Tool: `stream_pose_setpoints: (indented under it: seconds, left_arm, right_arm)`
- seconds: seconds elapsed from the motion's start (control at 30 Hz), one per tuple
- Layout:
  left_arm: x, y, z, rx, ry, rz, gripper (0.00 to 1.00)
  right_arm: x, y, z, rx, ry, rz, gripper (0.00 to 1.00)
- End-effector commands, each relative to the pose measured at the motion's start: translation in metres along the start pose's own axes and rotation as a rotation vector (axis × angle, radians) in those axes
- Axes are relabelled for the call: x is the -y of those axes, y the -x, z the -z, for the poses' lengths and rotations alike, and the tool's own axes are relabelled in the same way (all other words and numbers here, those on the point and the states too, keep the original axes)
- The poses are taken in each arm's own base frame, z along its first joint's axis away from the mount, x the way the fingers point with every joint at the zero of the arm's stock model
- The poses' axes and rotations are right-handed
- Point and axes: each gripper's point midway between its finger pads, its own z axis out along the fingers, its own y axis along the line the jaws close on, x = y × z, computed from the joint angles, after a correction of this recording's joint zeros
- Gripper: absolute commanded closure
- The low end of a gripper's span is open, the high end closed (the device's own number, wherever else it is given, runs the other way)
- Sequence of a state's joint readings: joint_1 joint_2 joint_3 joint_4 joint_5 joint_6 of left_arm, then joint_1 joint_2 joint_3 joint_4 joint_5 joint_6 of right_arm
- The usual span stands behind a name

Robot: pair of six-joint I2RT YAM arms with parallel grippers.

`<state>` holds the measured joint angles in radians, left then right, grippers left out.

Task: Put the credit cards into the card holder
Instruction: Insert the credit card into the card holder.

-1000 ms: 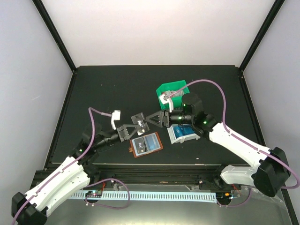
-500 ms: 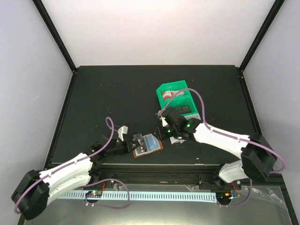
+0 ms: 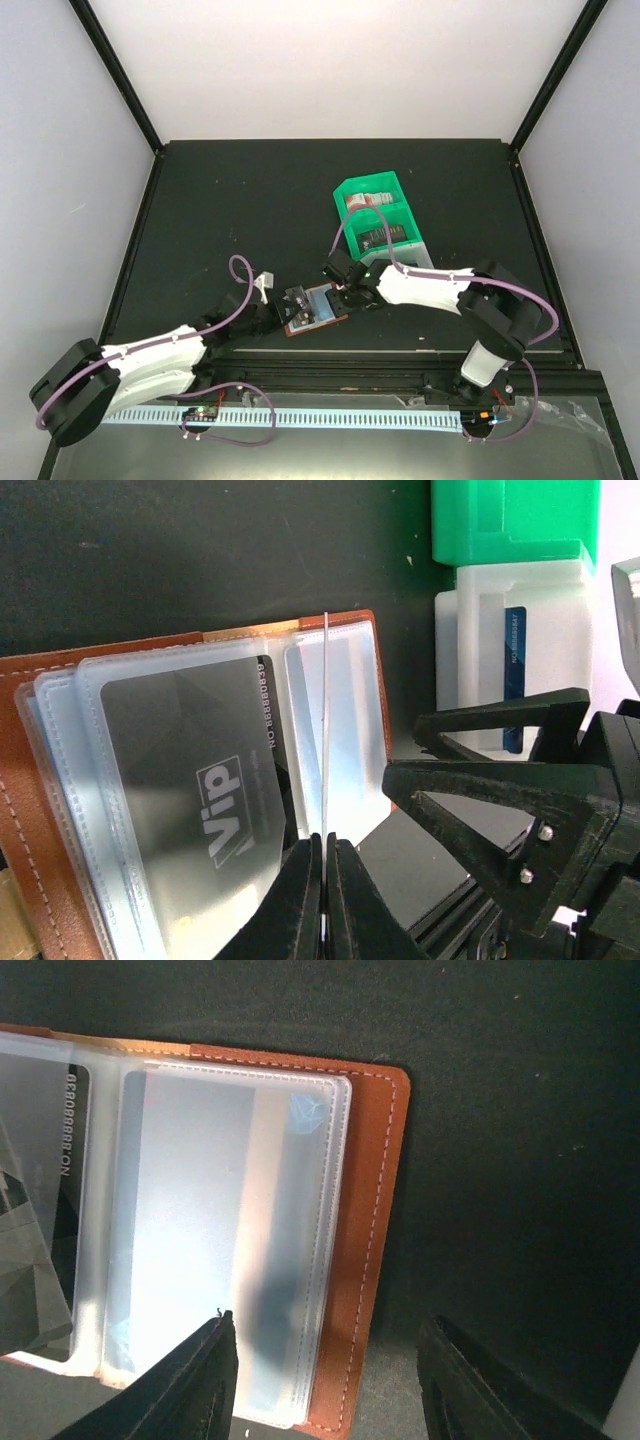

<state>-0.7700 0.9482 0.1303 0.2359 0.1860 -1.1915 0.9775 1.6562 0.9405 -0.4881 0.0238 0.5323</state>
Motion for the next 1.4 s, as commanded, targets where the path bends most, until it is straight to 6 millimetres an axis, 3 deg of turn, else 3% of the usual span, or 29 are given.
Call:
stream_pose_setpoints:
  seconds: [0.0,0.4,0.7,1.17,1.37]
  left_arm:
    - [0.005,0.003,-0.002,0.02,-0.023,0.035,0.98]
    - [-0.008,-0.011,-0.013,-0.049,0.018,0.089,0.98]
    - [-0.001,-0.016,-0.016,-0.08,-0.023,0.089,0.99]
    - [-0.011,-0.019,-0.013,-0.068,-0.029,0.181,0.98]
    - [-0.002,-0.013,-0.006,-0.037,-0.067,0.158,0.99]
  right_arm:
    - [-0.002,0.006,-0.003,0.012,-0.023,0.003,0.49]
    - [0.002,0.0,-0.013,-0.02,-0.061,-0.015,0.49]
    - [-0.003,-0.009,-0.02,-0.061,-0.032,-0.034,0.51]
    - [-0.007,-0.015,-0.022,-0.081,-0.004,-0.08,0.6]
    - [-0.009,-0.016,-0.023,-0.084,0.012,-0.087,0.61]
